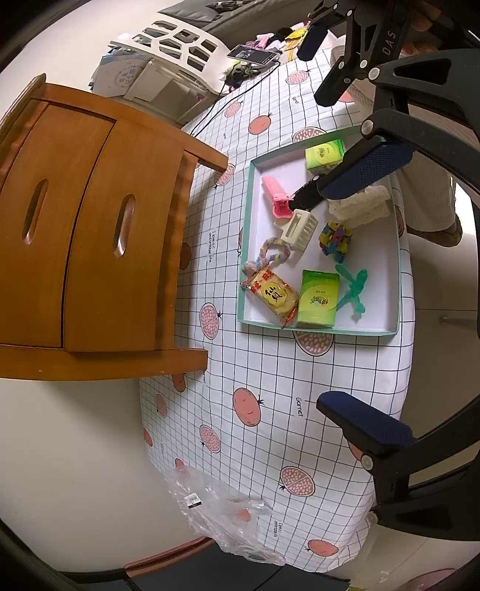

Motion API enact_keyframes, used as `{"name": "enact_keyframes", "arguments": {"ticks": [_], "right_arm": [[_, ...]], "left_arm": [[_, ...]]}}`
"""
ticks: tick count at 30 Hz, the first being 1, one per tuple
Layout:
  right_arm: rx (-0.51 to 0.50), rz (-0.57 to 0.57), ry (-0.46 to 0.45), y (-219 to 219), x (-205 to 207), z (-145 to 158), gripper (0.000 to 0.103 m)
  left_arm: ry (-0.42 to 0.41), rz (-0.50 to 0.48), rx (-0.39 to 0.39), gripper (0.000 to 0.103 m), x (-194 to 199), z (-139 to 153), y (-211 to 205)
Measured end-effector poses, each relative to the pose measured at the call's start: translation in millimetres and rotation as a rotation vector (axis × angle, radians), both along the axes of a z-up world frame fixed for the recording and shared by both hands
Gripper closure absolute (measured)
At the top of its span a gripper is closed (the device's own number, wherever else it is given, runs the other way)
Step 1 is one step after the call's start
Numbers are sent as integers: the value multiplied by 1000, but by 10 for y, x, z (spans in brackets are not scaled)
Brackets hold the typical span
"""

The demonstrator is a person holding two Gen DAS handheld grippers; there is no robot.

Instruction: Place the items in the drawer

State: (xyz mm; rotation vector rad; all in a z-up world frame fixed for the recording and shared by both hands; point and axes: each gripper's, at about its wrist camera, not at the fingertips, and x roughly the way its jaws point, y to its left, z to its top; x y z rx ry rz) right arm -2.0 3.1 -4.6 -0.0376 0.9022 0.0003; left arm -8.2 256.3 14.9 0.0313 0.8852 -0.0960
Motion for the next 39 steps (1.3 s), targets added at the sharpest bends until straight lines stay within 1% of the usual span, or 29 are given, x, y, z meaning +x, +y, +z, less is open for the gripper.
{"name": "enact_keyframes", "arguments": {"ticks": [12,17,22,25,30,33,35,37,39], "right_arm": [[3,-2,2,-13,19,-9,0],[-5,8,6,0,43,17,0],[-36,18,-32,8,150,147,0],[4,7,-64,-44,254,245,0],[60,-20,-90,-196,509,353,0],[116,-40,-110,-342,711,397,0],[130,-58,-115,-422,836,390,0],[150,-75,-129,-516,981,381,0],[178,-86,-121,-593,1124,376,0]], "left_arm": [[7,9,0,0,6,-21,21],[-2,38,-27,0,140,75,113],[-23,56,-79,0,334,198,189],[-42,48,-100,0,477,251,201],[-84,44,-157,0,779,295,233],[-127,49,-158,0,979,314,220],[-147,40,-146,0,1122,321,191],[-134,17,-136,0,1304,334,158],[-128,-2,-127,0,1457,366,133]]}}
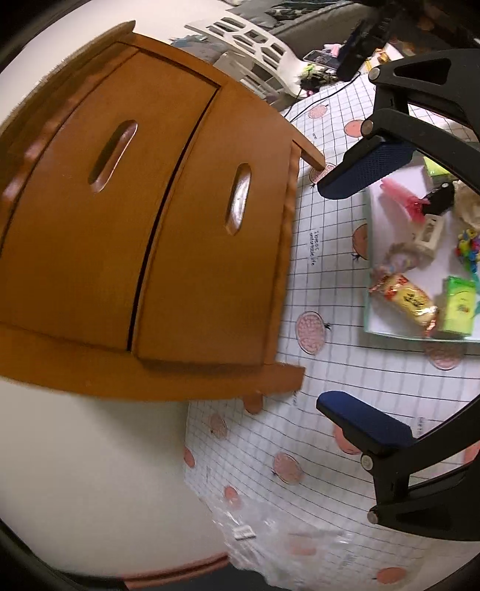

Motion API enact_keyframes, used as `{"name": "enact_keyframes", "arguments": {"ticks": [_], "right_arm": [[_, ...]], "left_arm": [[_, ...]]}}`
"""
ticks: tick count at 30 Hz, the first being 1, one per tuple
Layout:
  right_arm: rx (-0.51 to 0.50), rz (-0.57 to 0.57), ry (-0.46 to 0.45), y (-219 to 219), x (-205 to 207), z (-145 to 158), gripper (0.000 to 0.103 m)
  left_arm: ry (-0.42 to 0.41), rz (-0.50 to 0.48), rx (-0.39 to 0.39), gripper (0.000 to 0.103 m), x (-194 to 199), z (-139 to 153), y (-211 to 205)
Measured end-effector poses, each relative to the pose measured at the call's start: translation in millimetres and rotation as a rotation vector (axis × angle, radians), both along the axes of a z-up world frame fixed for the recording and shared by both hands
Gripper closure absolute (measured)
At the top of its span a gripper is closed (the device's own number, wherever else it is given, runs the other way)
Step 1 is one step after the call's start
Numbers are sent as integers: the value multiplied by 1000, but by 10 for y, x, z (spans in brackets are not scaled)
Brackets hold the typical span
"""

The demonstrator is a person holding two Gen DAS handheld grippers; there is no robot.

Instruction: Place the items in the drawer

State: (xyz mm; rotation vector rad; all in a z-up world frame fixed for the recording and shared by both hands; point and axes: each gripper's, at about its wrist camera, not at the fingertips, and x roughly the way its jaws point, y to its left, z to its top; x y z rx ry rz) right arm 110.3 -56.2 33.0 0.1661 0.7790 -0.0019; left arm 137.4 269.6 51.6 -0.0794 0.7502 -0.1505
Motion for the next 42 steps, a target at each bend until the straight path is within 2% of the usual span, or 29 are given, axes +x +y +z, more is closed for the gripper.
{"name": "enact_keyframes", "arguments": {"ticks": [5,9,13,22,35,42], "right_arm": [[28,-9,-8,-152,395,77,0],[35,20,-23,-233,739,186,0],[-1,47,-26,-244,1041,278,0],[-21,112,-41,-191,1501,405,0],[-6,152,-34,-112,1673,379,0],[-12,138,-33,-89,1624,365,0]], "left_arm": [[-28,14,24,0,335,109,6],[1,31,-23,0,626,197,132],[19,16,-37,0,925,251,220],[16,-29,-100,0,1224,352,335],[29,-89,-108,0,1339,305,266],[19,-91,-67,0,1313,306,188]]}}
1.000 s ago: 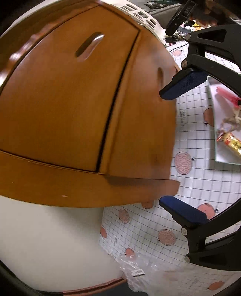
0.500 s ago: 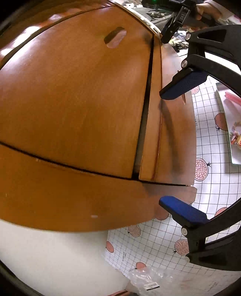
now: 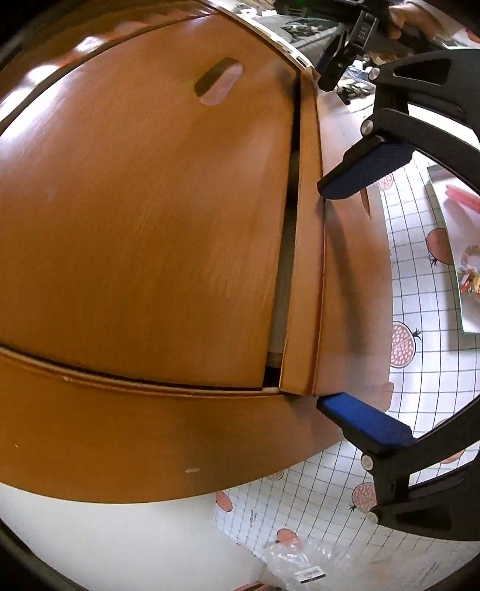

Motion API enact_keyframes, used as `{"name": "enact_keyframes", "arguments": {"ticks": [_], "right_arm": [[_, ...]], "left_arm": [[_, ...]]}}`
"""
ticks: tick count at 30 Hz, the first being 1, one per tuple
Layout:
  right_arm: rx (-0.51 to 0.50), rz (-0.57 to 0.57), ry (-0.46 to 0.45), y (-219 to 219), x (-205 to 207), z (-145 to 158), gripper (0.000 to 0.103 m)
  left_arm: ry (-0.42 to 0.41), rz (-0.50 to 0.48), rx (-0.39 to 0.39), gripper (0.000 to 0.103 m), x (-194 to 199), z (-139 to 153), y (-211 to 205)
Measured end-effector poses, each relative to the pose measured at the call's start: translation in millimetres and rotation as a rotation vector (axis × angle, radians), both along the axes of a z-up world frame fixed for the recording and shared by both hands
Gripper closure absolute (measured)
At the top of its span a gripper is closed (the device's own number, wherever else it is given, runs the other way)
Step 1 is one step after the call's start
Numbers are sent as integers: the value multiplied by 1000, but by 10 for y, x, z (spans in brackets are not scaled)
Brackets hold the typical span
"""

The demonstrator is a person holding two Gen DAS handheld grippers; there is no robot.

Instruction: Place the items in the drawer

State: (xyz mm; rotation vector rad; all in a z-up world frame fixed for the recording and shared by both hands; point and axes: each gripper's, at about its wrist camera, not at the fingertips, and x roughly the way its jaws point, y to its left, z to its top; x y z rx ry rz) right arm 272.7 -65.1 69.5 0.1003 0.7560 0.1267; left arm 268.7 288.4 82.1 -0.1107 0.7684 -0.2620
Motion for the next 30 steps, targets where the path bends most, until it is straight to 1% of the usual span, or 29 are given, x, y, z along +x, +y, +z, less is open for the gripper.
{"name": "enact_keyframes", "arguments": {"ticks": [3,6,8,12,15,19,27,30], "right_arm": [[-19,3,-1,2,-43,38,0],[-21,4,-2,13,-95,53,0],[-19,2,-3,13,-145,49,0],[-31,0,-7,33,-241,47,0],[-36,-6,-10,50,-330,36,0],[-34,-18,-15,98,-471,59,0],[-48,-37,-11,152,-614,88,0],[-49,-51,-13,157,-658,74,0]], "left_arm": [[-4,-4,9,0,-57,6,-25],[-5,-15,56,0,-83,-26,-47],[-8,-16,71,0,-133,-33,-58],[-7,-11,46,0,-225,-25,-11],[-8,-12,44,0,-268,-34,15],[-11,-12,33,0,-421,-48,65],[-21,-1,7,0,-490,-58,155],[-24,9,2,0,-503,-141,182]]}}
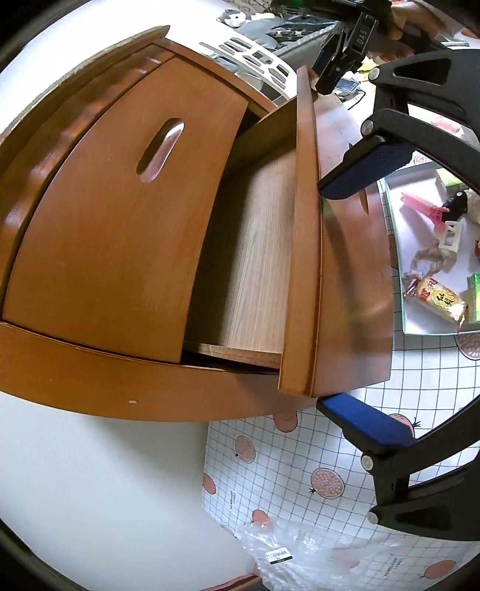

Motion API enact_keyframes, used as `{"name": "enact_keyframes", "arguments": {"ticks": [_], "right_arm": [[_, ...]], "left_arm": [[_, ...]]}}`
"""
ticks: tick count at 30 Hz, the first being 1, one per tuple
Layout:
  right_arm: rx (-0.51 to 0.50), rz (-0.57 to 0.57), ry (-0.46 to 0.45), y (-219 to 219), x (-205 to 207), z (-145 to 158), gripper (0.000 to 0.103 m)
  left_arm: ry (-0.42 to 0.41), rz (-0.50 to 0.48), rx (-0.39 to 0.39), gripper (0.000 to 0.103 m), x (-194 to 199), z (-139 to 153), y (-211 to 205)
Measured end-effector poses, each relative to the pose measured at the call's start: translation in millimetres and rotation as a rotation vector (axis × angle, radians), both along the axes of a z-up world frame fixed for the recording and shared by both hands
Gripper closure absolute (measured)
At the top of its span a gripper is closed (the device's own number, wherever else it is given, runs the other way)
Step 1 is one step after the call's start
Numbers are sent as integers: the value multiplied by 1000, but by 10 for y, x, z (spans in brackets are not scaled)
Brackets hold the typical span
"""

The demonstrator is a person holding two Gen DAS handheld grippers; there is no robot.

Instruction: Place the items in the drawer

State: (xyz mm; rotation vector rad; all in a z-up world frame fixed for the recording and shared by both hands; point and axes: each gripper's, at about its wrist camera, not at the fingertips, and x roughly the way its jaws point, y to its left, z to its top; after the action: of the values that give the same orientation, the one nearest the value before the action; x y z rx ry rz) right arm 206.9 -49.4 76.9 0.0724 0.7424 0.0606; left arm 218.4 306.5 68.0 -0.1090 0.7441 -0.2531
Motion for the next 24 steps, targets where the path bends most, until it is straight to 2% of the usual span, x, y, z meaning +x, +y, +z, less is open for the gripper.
{"name": "enact_keyframes", "arguments": {"ticks": [4,5,9,16,19,24], "right_arm": [[12,-18,9,-49,-81,31,0],[20,-21,12,-63,-82,31,0],[44,-27,32,-116,-58,33,0],[50,-23,40,12,-218,45,0],[13,-27,96,95,-309,-90,0],[-3,-44,230,191,-416,-501,0]], "left_arm": [[7,4,-10,0,-29,-45,31],[7,6,-16,0,-58,72,-14],[12,9,-30,0,-86,53,7],[28,27,13,0,-217,-68,-53],[62,35,1,0,-332,-223,-61],[155,51,-5,0,-489,-544,-80]]}}
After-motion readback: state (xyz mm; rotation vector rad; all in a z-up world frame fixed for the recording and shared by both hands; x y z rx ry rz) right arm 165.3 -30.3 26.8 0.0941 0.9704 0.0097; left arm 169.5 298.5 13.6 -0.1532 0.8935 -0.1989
